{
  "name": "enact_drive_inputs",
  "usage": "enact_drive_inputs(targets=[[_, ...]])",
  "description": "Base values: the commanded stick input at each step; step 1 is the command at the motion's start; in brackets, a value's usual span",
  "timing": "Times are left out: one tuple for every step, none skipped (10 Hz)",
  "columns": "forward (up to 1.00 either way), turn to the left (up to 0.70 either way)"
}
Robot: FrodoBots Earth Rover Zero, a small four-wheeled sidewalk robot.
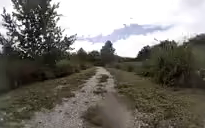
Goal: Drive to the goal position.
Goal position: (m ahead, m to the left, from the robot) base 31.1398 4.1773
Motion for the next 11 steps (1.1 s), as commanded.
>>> enact_drive_inputs(targets=[[0.85,0.00],[0.85,0.00],[0.85,0.00],[0.85,0.00],[0.85,0.00],[0.85,0.00],[0.85,0.00],[0.85,0.34],[0.85,0.34],[0.85,0.34],[0.85,0.34]])
